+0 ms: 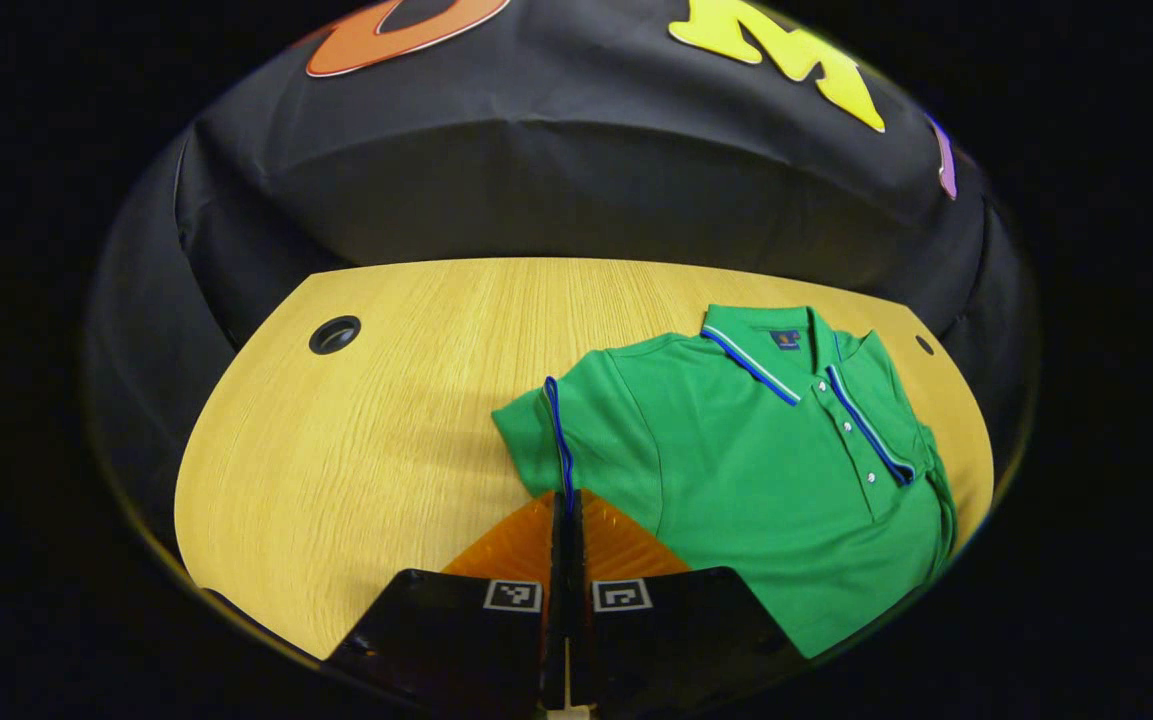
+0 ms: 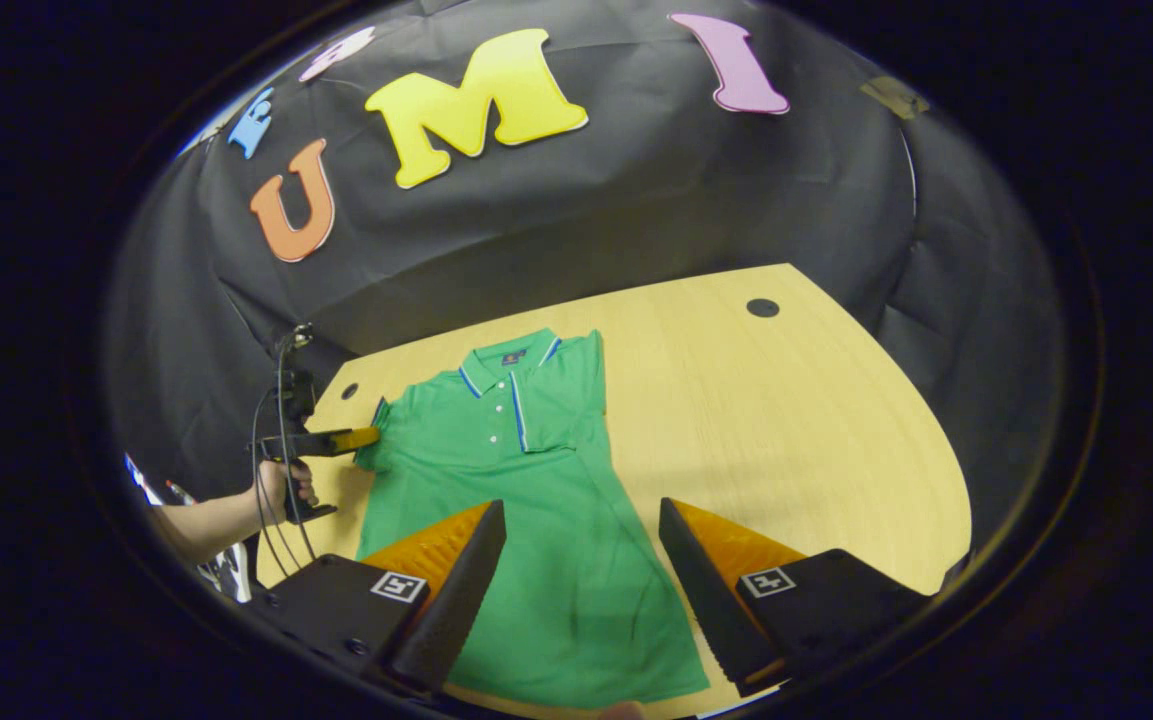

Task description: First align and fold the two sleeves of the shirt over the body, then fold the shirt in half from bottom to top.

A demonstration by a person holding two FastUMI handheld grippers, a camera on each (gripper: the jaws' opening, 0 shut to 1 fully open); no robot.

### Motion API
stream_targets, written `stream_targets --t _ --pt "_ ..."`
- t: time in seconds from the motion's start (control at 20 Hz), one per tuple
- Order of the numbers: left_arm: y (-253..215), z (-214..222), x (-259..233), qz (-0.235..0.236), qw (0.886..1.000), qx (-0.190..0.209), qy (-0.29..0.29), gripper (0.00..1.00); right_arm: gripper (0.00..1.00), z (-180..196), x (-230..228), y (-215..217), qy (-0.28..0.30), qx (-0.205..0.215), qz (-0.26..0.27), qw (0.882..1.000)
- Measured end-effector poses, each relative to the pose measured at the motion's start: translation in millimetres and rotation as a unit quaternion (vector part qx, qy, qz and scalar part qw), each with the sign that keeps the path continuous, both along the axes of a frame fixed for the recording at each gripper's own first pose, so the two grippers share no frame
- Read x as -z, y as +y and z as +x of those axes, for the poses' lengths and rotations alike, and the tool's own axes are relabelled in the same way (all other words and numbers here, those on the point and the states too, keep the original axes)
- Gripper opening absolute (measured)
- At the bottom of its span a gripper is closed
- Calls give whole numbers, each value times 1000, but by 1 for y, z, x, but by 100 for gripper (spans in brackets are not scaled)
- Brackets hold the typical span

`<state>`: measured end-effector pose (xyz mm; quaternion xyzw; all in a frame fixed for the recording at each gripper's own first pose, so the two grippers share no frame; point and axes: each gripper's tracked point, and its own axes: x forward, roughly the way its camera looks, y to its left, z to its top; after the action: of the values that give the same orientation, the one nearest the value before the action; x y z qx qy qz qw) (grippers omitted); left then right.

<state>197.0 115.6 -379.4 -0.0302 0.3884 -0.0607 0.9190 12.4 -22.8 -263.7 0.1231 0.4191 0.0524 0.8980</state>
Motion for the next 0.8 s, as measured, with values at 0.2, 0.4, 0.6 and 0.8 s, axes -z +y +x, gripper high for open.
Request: stream_targets --t 0.2,0.4,0.6,0.8 --pt "-10 6 -30 -27 999 -4 -23 4 98 -1 -4 2 -6 2 4 1000" --pt "-30 11 -60 -24 999 18 -44 4 98 -3 -8 -2 -13 5 7 1000" --pt "-61 13 -73 -10 998 35 -44 4 93 -4 -13 -8 -20 19 11 1000" --pt "-94 13 -65 -1 999 43 -28 4 98 -17 -19 -29 -21 41 10 999"
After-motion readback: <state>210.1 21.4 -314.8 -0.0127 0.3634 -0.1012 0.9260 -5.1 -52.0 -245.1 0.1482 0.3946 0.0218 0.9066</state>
